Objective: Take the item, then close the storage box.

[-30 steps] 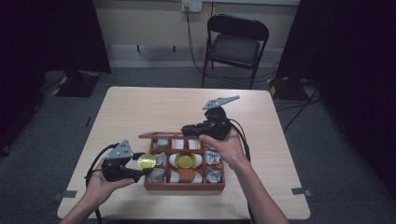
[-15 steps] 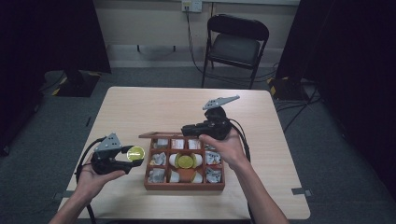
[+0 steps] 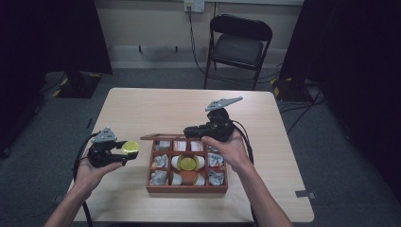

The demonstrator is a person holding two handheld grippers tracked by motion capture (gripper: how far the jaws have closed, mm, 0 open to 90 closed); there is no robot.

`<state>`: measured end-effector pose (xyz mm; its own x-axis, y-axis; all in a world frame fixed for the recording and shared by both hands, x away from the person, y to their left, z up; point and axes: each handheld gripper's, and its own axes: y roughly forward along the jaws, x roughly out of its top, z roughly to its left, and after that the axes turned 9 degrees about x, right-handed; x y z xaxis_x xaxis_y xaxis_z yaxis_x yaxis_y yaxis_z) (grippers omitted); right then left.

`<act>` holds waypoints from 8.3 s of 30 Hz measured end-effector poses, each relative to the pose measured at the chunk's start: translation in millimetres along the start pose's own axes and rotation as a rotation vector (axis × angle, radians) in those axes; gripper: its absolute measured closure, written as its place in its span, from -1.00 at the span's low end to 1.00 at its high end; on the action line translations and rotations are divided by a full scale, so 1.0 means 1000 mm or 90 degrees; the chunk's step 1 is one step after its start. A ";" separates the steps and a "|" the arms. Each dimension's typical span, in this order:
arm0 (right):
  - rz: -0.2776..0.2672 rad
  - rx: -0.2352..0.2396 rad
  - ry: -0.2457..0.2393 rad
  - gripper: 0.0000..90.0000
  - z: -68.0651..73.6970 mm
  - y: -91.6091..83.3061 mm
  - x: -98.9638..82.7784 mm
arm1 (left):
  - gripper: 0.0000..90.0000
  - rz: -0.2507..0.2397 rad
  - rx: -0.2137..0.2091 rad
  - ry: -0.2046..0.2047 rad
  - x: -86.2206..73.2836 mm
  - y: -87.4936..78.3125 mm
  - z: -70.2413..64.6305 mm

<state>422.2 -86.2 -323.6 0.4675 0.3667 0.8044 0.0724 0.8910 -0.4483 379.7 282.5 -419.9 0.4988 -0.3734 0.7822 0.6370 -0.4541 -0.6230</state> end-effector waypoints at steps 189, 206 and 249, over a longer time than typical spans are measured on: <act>0.167 -0.020 -0.063 0.81 0.032 0.046 -0.093 | -0.81 0.055 0.069 -0.004 -0.082 0.042 0.009; 0.183 -0.023 -0.067 0.80 0.028 0.058 -0.112 | -0.80 0.055 0.070 -0.004 -0.082 0.042 0.009; 0.077 -0.446 0.197 -0.59 -0.077 -0.087 -0.208 | -0.82 0.056 0.079 -0.009 -0.084 0.040 0.011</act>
<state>387.2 -260.4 -481.8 0.7250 0.2672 0.6348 0.4978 0.4337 -0.7511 369.9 304.7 -510.1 0.5632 -0.3960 0.7252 0.6580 -0.3160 -0.6835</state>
